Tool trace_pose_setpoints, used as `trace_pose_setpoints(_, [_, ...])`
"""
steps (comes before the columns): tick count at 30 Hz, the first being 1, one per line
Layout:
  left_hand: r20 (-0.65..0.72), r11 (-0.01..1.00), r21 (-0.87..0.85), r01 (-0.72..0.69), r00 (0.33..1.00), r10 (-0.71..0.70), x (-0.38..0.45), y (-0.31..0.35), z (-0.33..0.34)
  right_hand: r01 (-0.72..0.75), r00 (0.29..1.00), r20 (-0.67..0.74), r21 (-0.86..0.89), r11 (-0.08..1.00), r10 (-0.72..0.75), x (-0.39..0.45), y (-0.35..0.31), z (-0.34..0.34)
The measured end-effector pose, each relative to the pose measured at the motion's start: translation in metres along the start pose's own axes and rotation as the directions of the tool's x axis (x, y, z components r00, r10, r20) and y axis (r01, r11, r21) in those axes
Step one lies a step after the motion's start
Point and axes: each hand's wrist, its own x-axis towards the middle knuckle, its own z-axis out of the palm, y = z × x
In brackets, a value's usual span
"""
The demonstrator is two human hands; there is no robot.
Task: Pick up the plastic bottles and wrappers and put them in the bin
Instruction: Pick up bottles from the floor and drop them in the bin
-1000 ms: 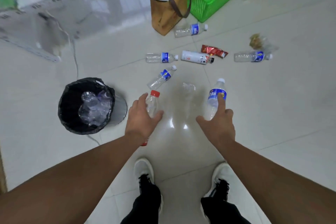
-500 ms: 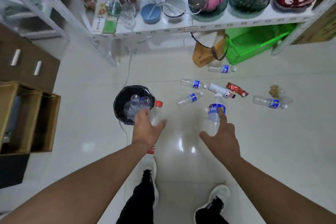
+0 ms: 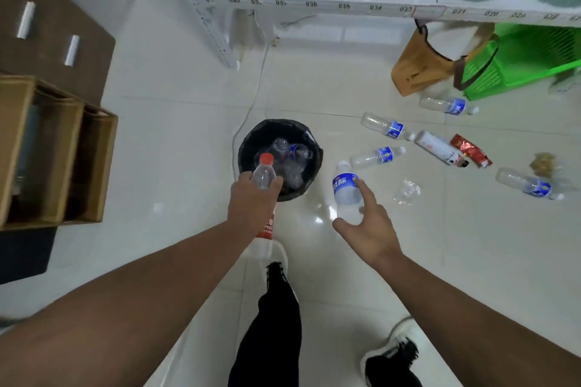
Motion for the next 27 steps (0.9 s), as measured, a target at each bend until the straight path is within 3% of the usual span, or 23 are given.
trace_pose_setpoints(6, [0.052,0.989,-0.015,0.149,0.988,-0.148,0.085,-0.021,-0.008,0.010,0.996,0.085,-0.084,0.996,-0.003,0.067,-0.050,0.058])
trace_pose_setpoints(13, [0.057,0.983,0.006,0.183,0.982,-0.183,0.125,-0.038,0.022,-0.082,0.976,0.187,-0.156,0.984,0.111,0.126,-0.064,0.097])
trace_pose_setpoints(19, [0.046,0.993,0.120,0.007,0.999,-0.012,0.090,-0.034,0.029,-0.085,0.987,0.123,-0.161,0.983,0.106,0.122,-0.049,0.052])
trace_pose_setpoints(27, [0.113,0.953,0.146,-0.265,0.962,0.250,0.044,0.054,0.060,-0.140,0.990,-0.005,-0.104,0.985,0.140,0.108,-0.005,-0.065])
